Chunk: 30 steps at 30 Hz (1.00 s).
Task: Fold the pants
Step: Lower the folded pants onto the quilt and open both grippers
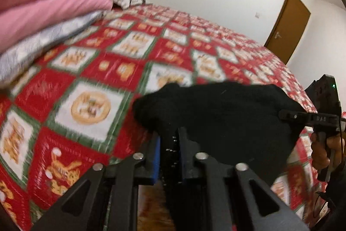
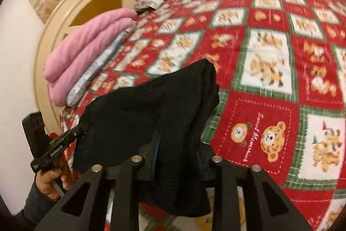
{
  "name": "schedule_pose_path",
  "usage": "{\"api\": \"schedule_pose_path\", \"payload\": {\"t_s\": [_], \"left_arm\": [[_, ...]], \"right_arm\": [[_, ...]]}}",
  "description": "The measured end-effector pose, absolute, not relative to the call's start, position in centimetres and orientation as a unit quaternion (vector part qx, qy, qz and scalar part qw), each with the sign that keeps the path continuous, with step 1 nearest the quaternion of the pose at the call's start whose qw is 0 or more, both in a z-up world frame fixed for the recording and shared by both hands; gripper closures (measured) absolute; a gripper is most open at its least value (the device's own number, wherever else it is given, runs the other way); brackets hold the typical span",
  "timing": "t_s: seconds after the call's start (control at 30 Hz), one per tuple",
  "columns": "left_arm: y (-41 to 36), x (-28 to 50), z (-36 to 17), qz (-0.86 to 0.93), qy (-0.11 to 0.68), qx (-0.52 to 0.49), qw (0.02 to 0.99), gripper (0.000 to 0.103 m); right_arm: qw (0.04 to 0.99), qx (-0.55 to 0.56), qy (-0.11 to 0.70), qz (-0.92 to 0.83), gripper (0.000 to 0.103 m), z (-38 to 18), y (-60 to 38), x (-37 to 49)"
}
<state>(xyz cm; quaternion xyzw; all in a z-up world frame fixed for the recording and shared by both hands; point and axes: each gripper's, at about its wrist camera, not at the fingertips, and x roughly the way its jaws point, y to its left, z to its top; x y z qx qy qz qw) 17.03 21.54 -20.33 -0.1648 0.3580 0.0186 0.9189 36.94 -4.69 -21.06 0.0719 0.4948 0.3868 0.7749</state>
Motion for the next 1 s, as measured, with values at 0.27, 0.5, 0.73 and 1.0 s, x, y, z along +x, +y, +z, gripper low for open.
{"api": "schedule_pose_path", "payload": {"t_s": [0.27,0.5,0.73,1.0], "left_arm": [[21.6,16.5,-21.0,0.025,0.355,-0.167,0.920,0.063],[22.3,13.5,-19.3,0.059,0.349,-0.146,0.924,0.050],[20.1,9.0,-15.7,0.072,0.324,-0.118,0.936,0.038],[15.0,3.8,-9.8,0.062,0.264,-0.077,0.960,0.010]], "right_arm": [[0.744,0.146,0.511,0.405,0.045,-23.3,-8.2,38.0],[0.771,0.179,0.501,0.349,0.040,-22.7,-13.5,36.6],[0.823,0.156,0.454,0.303,0.040,-18.9,-15.4,31.0],[0.916,0.029,0.345,0.204,0.037,-10.9,-14.5,17.9]]}}
